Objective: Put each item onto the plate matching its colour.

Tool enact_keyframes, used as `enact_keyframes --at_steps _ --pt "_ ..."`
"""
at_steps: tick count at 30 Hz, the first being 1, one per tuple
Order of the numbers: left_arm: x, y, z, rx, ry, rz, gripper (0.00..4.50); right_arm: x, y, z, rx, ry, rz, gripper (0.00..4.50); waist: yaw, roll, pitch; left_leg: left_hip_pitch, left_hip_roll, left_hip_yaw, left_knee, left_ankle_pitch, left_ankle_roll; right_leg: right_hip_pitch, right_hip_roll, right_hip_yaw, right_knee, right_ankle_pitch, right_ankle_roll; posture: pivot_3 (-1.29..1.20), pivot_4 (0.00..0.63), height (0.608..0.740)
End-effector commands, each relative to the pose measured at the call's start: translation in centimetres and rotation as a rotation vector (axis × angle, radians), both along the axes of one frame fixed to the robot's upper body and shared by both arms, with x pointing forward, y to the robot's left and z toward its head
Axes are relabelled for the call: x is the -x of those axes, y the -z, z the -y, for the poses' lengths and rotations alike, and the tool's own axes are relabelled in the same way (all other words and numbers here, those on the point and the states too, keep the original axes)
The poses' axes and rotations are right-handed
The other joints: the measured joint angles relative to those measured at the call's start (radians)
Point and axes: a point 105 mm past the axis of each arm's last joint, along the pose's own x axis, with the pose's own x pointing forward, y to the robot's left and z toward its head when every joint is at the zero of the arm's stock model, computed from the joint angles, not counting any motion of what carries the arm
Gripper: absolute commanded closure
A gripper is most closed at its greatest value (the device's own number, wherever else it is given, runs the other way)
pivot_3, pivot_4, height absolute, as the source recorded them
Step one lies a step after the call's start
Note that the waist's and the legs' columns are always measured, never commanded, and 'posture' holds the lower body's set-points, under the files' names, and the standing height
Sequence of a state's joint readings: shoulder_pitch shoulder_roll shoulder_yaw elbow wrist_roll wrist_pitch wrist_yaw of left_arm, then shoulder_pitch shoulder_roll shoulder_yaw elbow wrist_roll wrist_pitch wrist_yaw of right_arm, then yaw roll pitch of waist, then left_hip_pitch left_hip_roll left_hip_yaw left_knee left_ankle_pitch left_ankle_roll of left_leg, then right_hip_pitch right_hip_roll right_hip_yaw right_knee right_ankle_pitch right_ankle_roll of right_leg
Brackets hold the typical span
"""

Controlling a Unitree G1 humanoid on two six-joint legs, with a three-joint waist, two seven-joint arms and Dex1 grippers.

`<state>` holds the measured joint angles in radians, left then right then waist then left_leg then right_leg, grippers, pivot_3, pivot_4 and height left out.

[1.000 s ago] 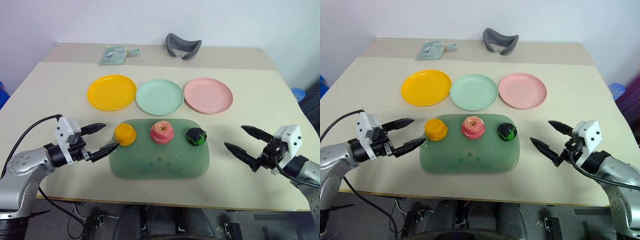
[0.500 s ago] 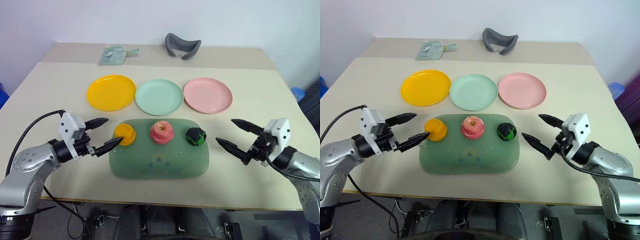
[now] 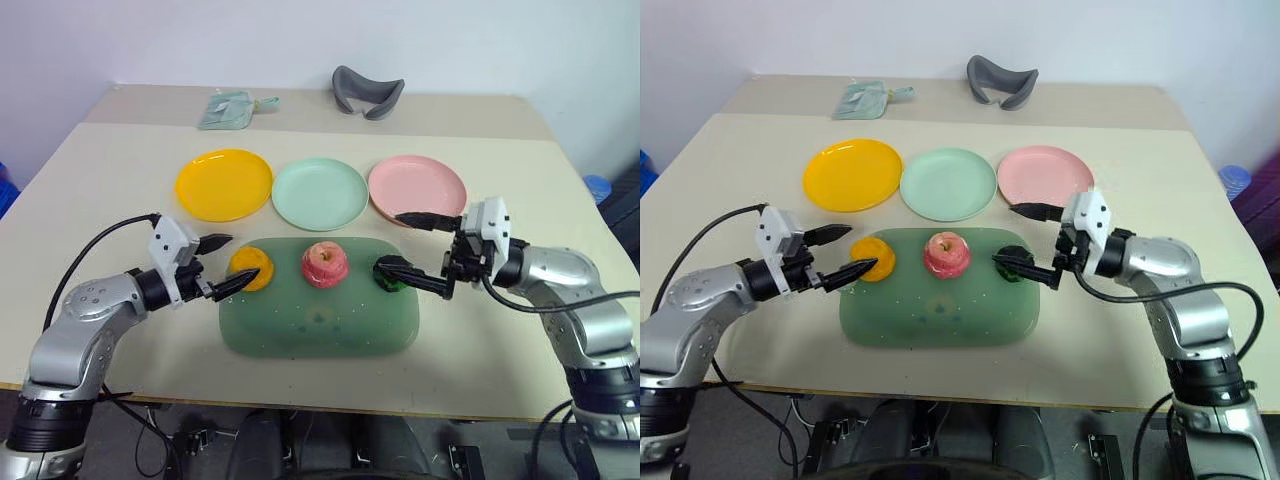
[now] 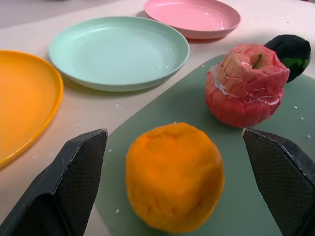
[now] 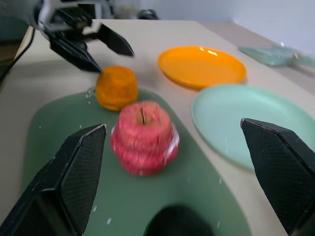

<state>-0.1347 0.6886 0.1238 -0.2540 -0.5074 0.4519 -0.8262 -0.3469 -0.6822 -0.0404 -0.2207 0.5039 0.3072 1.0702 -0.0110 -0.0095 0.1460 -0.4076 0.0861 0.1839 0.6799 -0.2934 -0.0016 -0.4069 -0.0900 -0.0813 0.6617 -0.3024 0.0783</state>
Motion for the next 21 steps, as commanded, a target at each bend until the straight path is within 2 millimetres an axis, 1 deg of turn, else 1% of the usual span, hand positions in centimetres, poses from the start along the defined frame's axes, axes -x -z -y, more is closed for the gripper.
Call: enact_keyframes --at_steps 1,5,8,10,11,12,13,14,16,18,21 --pt "-0.4 0.6 0.4 -0.035 -0.007 -0.009 0.0 0.1 -0.5 -0.3 0.03 -0.038 0.017 0.05 0.0 0.0 0.0 0.0 0.0 0.0 0.0 0.0 0.0 0.0 0.0 0.0 0.0 0.0 0.0 0.0 0.15 0.74" --pt "-0.3 2.0 0.4 -0.071 -0.014 -0.053 0.0 0.2 -0.6 -0.6 0.059 -0.062 0.019 0.05 -0.001 0.0 0.0 0.0 0.0 0.0 0.0 0.0 0.0 0.0 0.0 0.0 0.0 0.0 0.0 0.0 0.15 0.74" --pt "-0.3 2.5 0.1 -0.089 -0.018 -0.067 0.0 0.3 -0.8 -0.7 0.079 -0.075 0.041 0.05 -0.001 0.0 0.0 0.0 0.0 0.0 0.0 0.0 0.0 0.0 0.0 0.0 0.0 0.0 0.0 0.0 0.15 0.74" --pt "-0.4 2.5 0.2 -0.084 -0.015 -0.068 0.53 0.3 -1.0 -0.7 0.082 -0.076 0.052 0.0 0.0 0.0 0.0 0.0 0.0 0.0 0.0 0.0 0.0 -0.001 0.0 0.0 0.001 0.0 0.0 0.0 0.15 0.74" --pt "-0.6 2.6 0.3 -0.091 -0.015 -0.056 0.87 0.3 -1.1 -0.7 0.081 -0.074 0.057 0.0 0.0 0.0 0.0 0.0 0.0 0.0 0.0 0.0 0.0 -0.001 0.0 0.0 0.001 0.0 0.0 0.0 0.15 0.74" --pt "-0.7 2.6 0.3 -0.097 -0.016 -0.047 1.31 0.3 -1.1 -0.7 0.08 -0.074 0.059 0.0 0.001 0.0 0.0 0.0 0.0 0.0 0.0 0.0 0.0 -0.001 0.0 0.0 0.0 0.0 0.0 0.0 0.15 0.74" --pt "-0.8 2.6 0.3 -0.102 -0.021 -0.036 1.61 0.3 -1.2 -0.7 0.079 -0.073 0.062 0.0 0.001 0.0 0.0 0.0 0.0 0.0 0.001 0.0 0.0 -0.001 0.0 0.0 0.001 0.0 0.0 0.0 0.15 0.74" --pt "-0.9 2.6 0.4 -0.104 -0.027 -0.025 1.67 0.3 -1.2 -0.7 0.078 -0.072 0.064 0.0 0.001 0.0 0.0 0.0 0.0 0.0 0.001 0.0 0.0 -0.001 0.0 0.0 0.0 0.0 0.0 0.0 0.15 0.74" --pt "-1.7 2.0 0.3 -0.085 -0.07 0.023 1.67 0.3 -1.2 -0.8 0.071 -0.067 0.068 0.0 0.001 0.0 0.0 0.0 0.0 0.0 0.001 0.0 0.0 -0.001 0.0 0.0 0.001 0.0 0.0 0.0 0.15 0.74" --pt "-2.4 1.4 0.2 -0.04 -0.107 0.01 1.67 0.2 -1.2 -0.8 0.064 -0.06 0.07 0.0 0.001 0.0 0.0 0.0 0.0 0.0 0.001 0.0 0.0 -0.001 0.0 0.0 0.001 0.0 0.0 0.0 0.15 0.74" --pt "-3.8 -0.5 -0.4 0.032 -0.191 0.039 1.67 -0.3 -1.2 -0.7 0.052 -0.037 0.086 0.0 0.001 -0.001 0.0 -0.001 0.0 0.0 0.001 0.0 0.0 -0.001 0.0 0.0 0.001 0.0 0.0 0.0 0.15 0.74"
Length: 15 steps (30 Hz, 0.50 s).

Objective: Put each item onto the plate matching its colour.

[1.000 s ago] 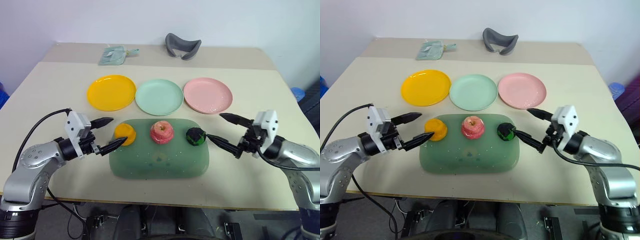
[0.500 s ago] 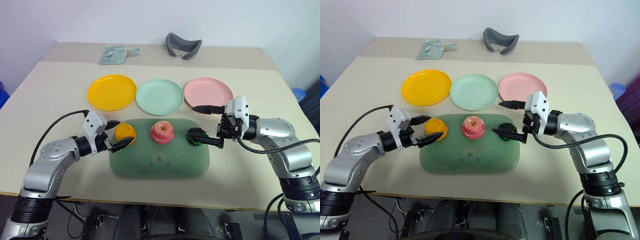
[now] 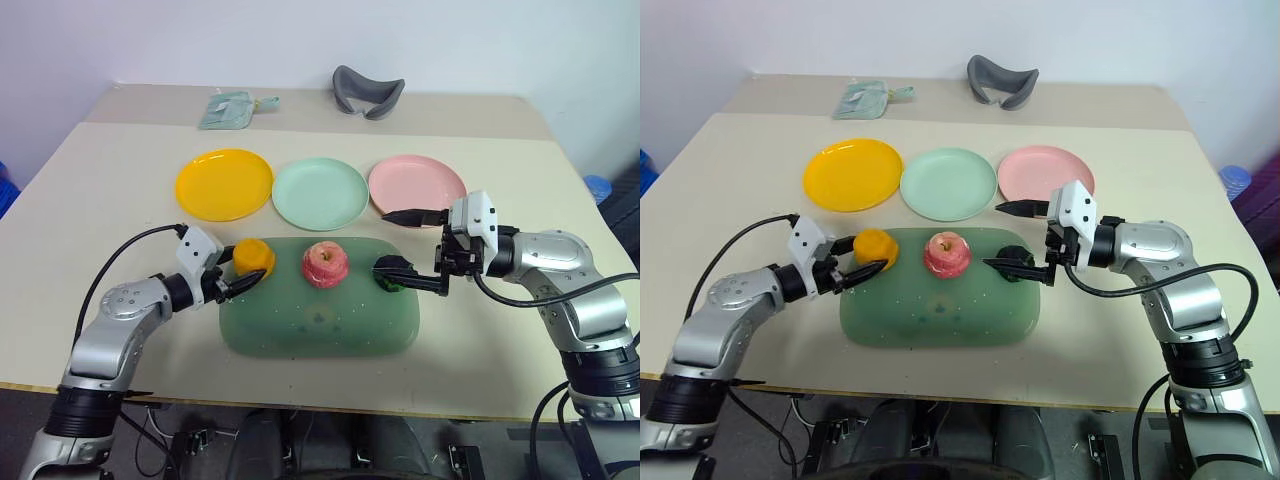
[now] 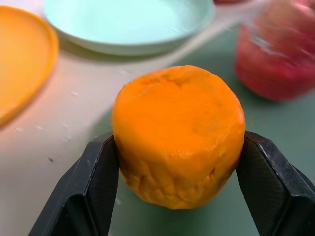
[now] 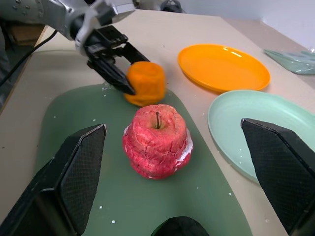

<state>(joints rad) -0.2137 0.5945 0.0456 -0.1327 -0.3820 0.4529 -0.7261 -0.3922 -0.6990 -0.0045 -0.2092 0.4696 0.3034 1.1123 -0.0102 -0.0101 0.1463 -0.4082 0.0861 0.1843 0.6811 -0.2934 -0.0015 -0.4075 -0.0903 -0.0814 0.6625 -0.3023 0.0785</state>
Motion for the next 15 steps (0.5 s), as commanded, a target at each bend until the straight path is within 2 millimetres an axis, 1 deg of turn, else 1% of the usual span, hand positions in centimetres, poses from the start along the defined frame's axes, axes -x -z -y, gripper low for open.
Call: enact_keyframes --at_steps 1,2,3,5,6,9,11,13,15 --pt "-2.2 -3.5 -1.7 0.032 -0.149 0.115 1.67 -0.6 -1.2 0.0 -0.018 0.031 0.089 0.0 0.0 0.0 0.0 0.0 0.0 0.0 0.0 0.0 0.0 0.0 0.0 0.0 0.0 0.0 0.0 0.0 0.15 0.74" --pt "-2.8 -3.8 -2.2 0.015 -0.199 0.133 1.67 -0.9 -1.2 0.0 -0.02 0.046 0.103 0.0 0.0 0.0 0.0 0.0 0.0 0.0 0.0 0.0 0.0 0.0 0.0 0.0 0.0 0.0 0.0 0.0 0.15 0.74" --pt "-3.8 -4.3 -3.2 0.015 -0.288 0.154 1.67 -1.1 -1.3 0.1 -0.028 0.059 0.114 0.0 -0.001 0.0 0.0 0.0 0.0 0.0 0.0 0.0 0.0 0.0 0.0 0.0 0.0 0.0 0.0 0.0 0.15 0.74" --pt "-5.4 -5.3 -4.8 0.046 -0.43 0.178 1.67 -1.8 -1.7 0.1 -0.055 0.097 0.135 0.0 0.0 0.0 0.0 0.0 0.0 0.0 0.0 0.0 0.0 0.0 0.0 0.0 0.0 0.0 0.0 0.0 0.15 0.74" --pt "-6.3 -5.8 -5.5 0.064 -0.503 0.189 1.67 -2.5 -1.9 0.2 -0.067 0.145 0.154 0.0 -0.001 0.0 0.0 0.0 0.0 0.0 0.001 0.0 0.0 0.0 0.0 0.0 0.0 0.0 0.0 0.0 0.15 0.74" --pt "-8.3 -6.3 -6.6 0.09 -0.648 0.193 1.67 -4.0 -2.4 0.3 -0.103 0.238 0.193 0.0 -0.001 -0.001 0.001 0.0 0.0 0.001 0.001 0.0 0.0 0.0 0.0 0.0 0.001 0.0 0.0 0.0 0.15 0.74" --pt "-9.9 -6.7 -6.6 0.095 -0.731 0.202 1.67 -5.4 -3.3 -0.2 -0.189 0.335 0.205 0.0 0.001 -0.002 0.001 0.0 0.0 0.002 0.001 0.0 0.0 0.0 0.0 0.0 0.001 0.0 0.0 0.0 0.15 0.74" --pt "-11.1 -7.0 -5.9 0.099 -0.76 0.21 1.67 -5.7 -3.8 -1.0 -0.254 0.348 0.193 0.0 0.001 -0.002 0.001 0.0 0.0 0.002 0.002 0.001 0.0 0.0 0.0 -0.001 0.001 0.0 0.0 0.0 0.15 0.74" --pt "-11.7 -6.8 -5.4 0.102 -0.768 0.207 1.67 -5.5 -3.7 -1.6 -0.269 0.341 0.184 0.0 0.002 -0.002 0.001 -0.001 0.0 0.002 0.002 0.001 0.0 0.0 0.0 -0.001 0.001 0.0 0.0 0.0 0.15 0.74"
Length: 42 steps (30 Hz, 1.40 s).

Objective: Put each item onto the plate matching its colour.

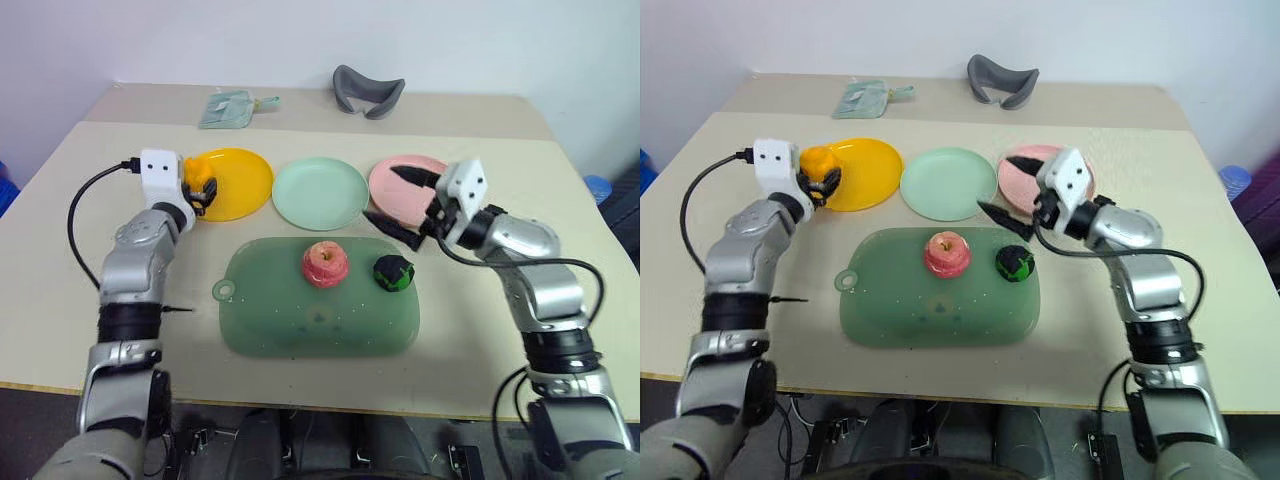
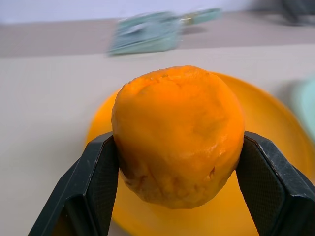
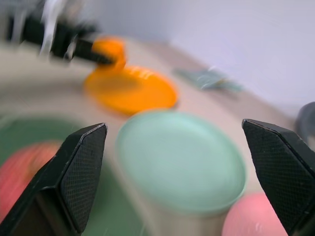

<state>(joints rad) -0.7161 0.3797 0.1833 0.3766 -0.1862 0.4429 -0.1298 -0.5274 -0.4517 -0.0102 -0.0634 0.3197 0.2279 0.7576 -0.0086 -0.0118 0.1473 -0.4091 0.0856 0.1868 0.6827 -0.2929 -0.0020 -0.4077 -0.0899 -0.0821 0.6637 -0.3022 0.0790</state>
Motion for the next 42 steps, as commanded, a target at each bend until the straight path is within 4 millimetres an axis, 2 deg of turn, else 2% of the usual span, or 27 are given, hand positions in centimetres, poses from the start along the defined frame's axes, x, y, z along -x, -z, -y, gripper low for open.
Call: enact_keyframes --at_steps 1,7,14,15,17,19,24,28,31,33,37,42 --pt "-0.9 -1.4 0.2 -0.022 -0.038 0.06 1.67 0.2 -1.2 -0.4 -0.026 0.013 0.044 0.0 -0.001 0.0 0.0 0.0 0.0 0.0 0.0 0.0 0.0 0.0 0.0 0.0 0.0 0.0 0.0 0.0 0.15 0.74" --pt "-1.8 -0.9 0.8 0.027 -0.039 0.06 1.67 0.3 -1.3 -1.2 -0.057 0.013 0.037 0.0 -0.006 0.0 0.0 0.0 0.0 0.001 -0.001 0.0 -0.001 -0.001 0.001 0.0 0.0 0.0 0.0 0.0 0.15 0.74" --pt "-2.1 -0.6 0.3 0.077 -0.055 0.047 1.67 0.1 -1.2 -2.0 -0.063 0.022 0.032 0.0 -0.005 0.0 0.0 0.0 0.0 0.001 -0.001 0.0 -0.001 -0.001 0.0 0.0 0.0 0.0 0.0 0.0 0.15 0.74" --pt "-2.0 -0.7 0.4 0.089 -0.047 0.052 0.66 0.1 -1.2 -2.1 -0.062 0.022 0.031 0.0 -0.005 0.0 0.0 0.0 0.0 0.001 -0.001 0.0 -0.001 -0.001 0.0 0.0 0.0 0.0 0.0 0.0 0.15 0.74" --pt "-1.9 -0.9 0.3 0.092 -0.043 0.059 0.05 0.1 -1.1 -2.2 -0.062 0.021 0.027 0.0 -0.004 0.0 0.0 0.0 0.0 0.001 -0.001 0.0 -0.001 -0.001 0.0 0.0 0.0 0.0 0.0 0.0 0.15 0.74" --pt "-1.4 -1.6 0.6 0.115 -0.013 0.083 0.05 0.1 -1.0 -2.2 -0.059 0.021 0.023 0.0 -0.005 0.0 0.0 0.0 0.0 0.001 0.0 0.0 -0.001 -0.001 0.0 0.0 0.0 0.0 0.0 0.0 0.15 0.74" --pt "1.7 -2.8 1.0 0.067 0.105 0.145 0.05 0.2 -0.4 -1.7 -0.04 0.027 -0.004 0.0 -0.012 0.0 0.0 0.0 0.0 0.001 -0.001 0.0 -0.001 -0.001 0.001 0.0 0.001 0.0 0.0 0.0 0.15 0.74" --pt "5.0 -3.4 3.1 0.024 0.35 0.205 0.05 0.9 0.6 -1.8 -0.002 -0.011 -0.045 0.0 -0.009 0.0 0.0 0.0 0.001 0.001 -0.001 0.001 -0.001 -0.001 0.001 0.0 0.001 0.0 0.0 0.0 0.15 0.74" --pt "7.9 -2.4 4.6 -0.062 0.541 0.229 0.05 2.0 2.4 -2.2 0.076 -0.066 -0.102 0.0 -0.005 0.0 0.0 0.0 0.0 0.001 -0.001 0.0 -0.001 -0.001 0.0 0.0 0.0 0.0 0.0 0.0 0.15 0.74" --pt "9.6 -2.1 5.5 -0.032 0.665 0.205 0.05 2.5 3.4 -2.4 0.113 -0.097 -0.139 0.0 -0.004 0.0 0.0 0.0 0.0 0.0 -0.001 0.0 -0.001 -0.001 0.0 0.0 0.001 0.0 0.0 0.0 0.15 0.74" --pt "12.7 -3.4 6.5 0.082 0.865 0.238 0.05 3.3 4.3 -2.9 0.135 -0.164 -0.198 0.0 -0.005 0.0 0.0 0.0 0.0 0.0 0.0 0.0 -0.001 -0.001 0.0 0.0 0.001 0.0 0.0 0.0 0.15 0.74" --pt "15.6 -1.2 5.5 -0.017 1.003 0.109 0.05 4.2 4.8 -3.6 0.153 -0.241 -0.236 0.0 -0.013 0.002 0.0 0.001 0.001 -0.001 -0.002 0.0 -0.001 -0.001 0.001 0.001 0.001 0.0 0.0 0.0 0.15 0.74"
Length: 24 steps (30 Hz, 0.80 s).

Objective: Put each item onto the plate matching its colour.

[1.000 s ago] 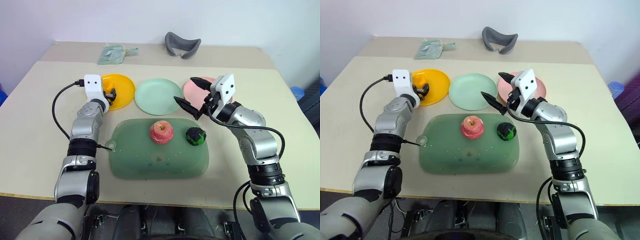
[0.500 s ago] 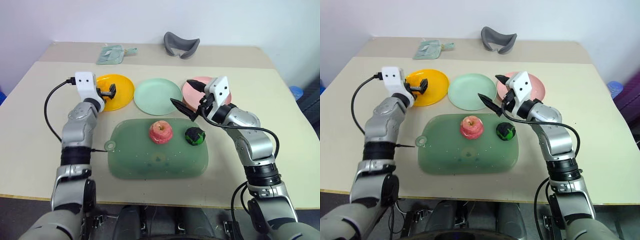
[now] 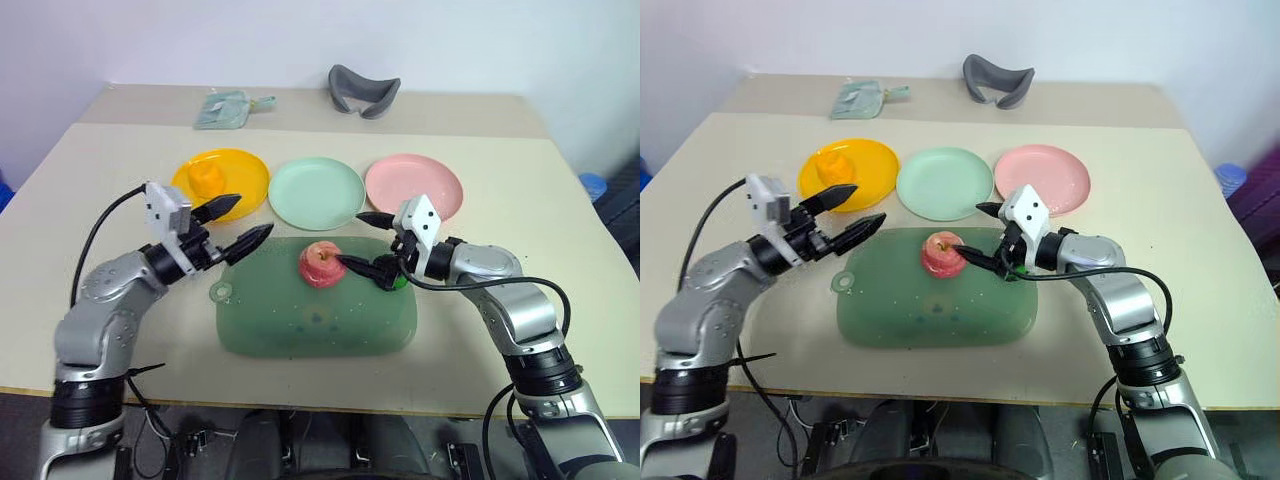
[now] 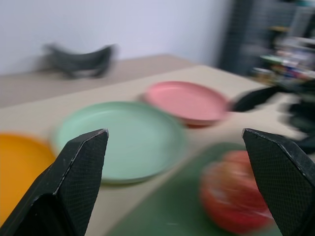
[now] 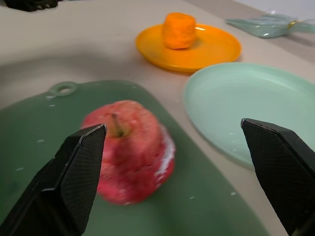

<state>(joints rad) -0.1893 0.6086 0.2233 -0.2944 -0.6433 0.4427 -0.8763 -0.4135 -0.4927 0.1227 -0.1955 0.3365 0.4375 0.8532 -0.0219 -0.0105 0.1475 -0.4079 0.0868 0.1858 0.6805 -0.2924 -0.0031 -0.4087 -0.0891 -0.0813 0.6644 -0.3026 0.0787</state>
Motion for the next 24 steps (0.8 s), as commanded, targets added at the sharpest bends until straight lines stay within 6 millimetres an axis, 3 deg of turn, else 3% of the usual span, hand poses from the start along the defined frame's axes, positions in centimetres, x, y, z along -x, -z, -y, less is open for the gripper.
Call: enact_keyframes --at_steps 1,7,12,24 --pt "2.0 0.5 -0.6 -0.065 0.079 -0.004 0.05 1.0 -0.7 -0.9 0.005 -0.08 0.019 0.0 0.002 0.0 0.0 0.0 0.0 0.0 0.0 0.0 0.0 0.0 0.0 0.0 0.0 0.0 0.0 0.0 0.15 0.74" --pt "5.0 1.2 -1.6 -0.136 0.198 -0.055 0.05 1.1 -0.1 -1.9 -0.006 -0.132 -0.034 0.0 0.007 0.0 0.0 -0.001 -0.001 -0.001 0.001 -0.001 0.001 0.0 -0.001 0.0 0.0 0.0 0.0 0.0 0.15 0.74" --pt "7.2 0.5 -2.2 -0.151 0.274 -0.021 0.05 0.7 0.6 -2.4 0.0 -0.139 -0.042 0.0 0.006 0.0 0.001 -0.001 0.0 -0.001 0.0 -0.001 0.001 0.0 -0.001 0.0 0.0 0.0 0.0 0.0 0.15 0.74" --pt "8.2 0.6 -2.0 -0.183 0.298 -0.025 0.05 0.0 1.6 -3.3 -0.004 -0.135 -0.049 0.0 0.004 0.0 0.001 -0.001 0.0 -0.001 0.0 -0.001 0.001 -0.001 -0.001 0.0 0.0 0.0 0.0 0.0 0.15 0.74"
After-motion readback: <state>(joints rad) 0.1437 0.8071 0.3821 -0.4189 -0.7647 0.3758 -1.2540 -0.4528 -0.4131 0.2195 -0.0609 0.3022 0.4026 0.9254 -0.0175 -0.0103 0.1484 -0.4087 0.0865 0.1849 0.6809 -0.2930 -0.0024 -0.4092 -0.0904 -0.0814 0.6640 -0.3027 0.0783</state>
